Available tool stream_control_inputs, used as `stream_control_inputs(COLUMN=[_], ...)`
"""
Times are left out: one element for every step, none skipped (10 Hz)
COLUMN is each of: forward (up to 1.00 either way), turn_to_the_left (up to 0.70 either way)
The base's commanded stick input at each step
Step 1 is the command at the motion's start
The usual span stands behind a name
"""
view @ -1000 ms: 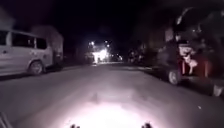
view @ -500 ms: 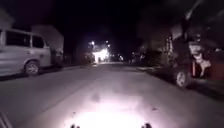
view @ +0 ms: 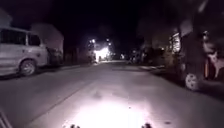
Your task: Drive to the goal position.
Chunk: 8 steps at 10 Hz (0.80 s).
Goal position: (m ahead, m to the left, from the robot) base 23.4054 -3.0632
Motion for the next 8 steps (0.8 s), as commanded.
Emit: stream_control_inputs(forward=[0.7,0.7,0.7,0.7,0.7,0.7,0.7,0.7], turn_to_the_left=[0.0,0.0,0.0,0.0,0.0,0.0,0.0,0.0])
